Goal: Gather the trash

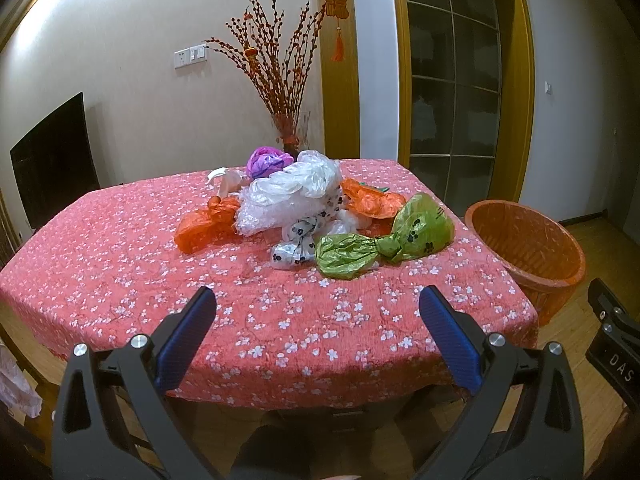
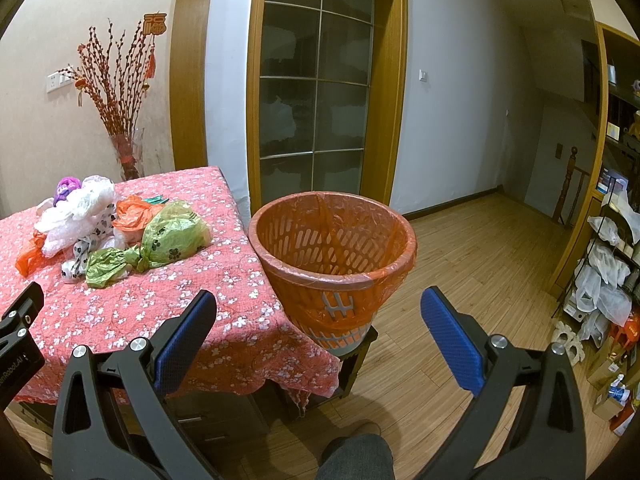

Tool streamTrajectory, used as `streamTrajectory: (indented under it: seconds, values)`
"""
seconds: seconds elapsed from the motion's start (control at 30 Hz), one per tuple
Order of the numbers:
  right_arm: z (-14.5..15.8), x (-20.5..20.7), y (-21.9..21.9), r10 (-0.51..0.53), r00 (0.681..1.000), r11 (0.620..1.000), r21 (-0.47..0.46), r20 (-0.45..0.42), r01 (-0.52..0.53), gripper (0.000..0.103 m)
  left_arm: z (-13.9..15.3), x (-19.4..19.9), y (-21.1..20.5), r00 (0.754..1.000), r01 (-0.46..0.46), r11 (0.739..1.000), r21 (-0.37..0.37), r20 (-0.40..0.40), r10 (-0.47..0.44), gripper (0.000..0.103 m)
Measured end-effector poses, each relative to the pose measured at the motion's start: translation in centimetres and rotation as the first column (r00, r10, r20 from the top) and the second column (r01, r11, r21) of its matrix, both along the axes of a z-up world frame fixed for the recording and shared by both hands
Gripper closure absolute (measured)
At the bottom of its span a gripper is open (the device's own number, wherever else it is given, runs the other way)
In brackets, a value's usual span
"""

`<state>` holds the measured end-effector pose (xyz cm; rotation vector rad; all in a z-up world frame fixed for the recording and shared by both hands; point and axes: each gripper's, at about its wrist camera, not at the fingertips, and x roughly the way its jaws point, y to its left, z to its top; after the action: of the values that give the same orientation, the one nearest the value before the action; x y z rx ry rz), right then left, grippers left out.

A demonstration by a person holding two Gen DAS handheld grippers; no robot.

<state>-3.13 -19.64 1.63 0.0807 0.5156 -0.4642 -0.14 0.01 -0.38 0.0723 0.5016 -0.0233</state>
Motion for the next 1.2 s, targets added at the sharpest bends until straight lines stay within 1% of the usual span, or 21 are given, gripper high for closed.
streamTrajectory:
  seconds: [1.2]
  values:
    - [-0.04,0.01,-0.01,0.0,1.0,1.0,-0.001,-0.002,0.0,0.002,0.2,0.07,0.02,1.0,-0.001,1.0,-0.006,-0.009,0.0,0.004]
